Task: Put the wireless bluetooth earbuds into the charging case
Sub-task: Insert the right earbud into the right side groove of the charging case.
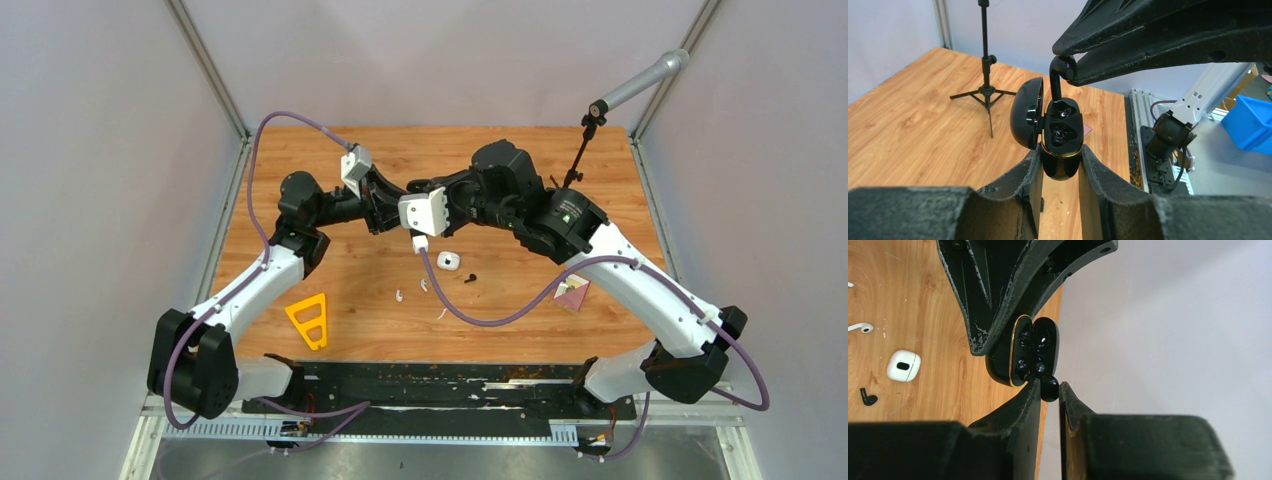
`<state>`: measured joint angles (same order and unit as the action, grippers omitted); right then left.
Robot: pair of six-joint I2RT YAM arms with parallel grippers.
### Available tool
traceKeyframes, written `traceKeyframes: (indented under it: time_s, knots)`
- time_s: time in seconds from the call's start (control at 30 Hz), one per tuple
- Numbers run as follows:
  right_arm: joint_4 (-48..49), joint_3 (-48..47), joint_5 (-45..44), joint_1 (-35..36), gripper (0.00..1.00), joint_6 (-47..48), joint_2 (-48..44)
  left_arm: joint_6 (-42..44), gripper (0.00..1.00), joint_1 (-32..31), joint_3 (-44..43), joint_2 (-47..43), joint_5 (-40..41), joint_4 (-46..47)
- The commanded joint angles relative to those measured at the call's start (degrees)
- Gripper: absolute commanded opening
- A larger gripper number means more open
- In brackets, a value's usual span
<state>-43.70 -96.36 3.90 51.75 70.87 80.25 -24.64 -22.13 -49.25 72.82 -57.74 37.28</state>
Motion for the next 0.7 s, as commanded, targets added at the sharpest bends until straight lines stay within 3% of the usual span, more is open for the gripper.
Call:
traceKeyframes:
  time_s: [0.0, 0.67]
  knots:
    - [0.4, 0.2, -0.7, 0.5, 0.00, 1.4, -1.7, -0.6, 0.00, -0.2, -2.3, -1.4, 0.4, 2.4]
    - [-5.1, -1.9, -0.3, 1.2, 0.00, 3.6, 0.2, 0.0, 0.00, -0.3, -1.8, -1.5, 0.7, 2.5]
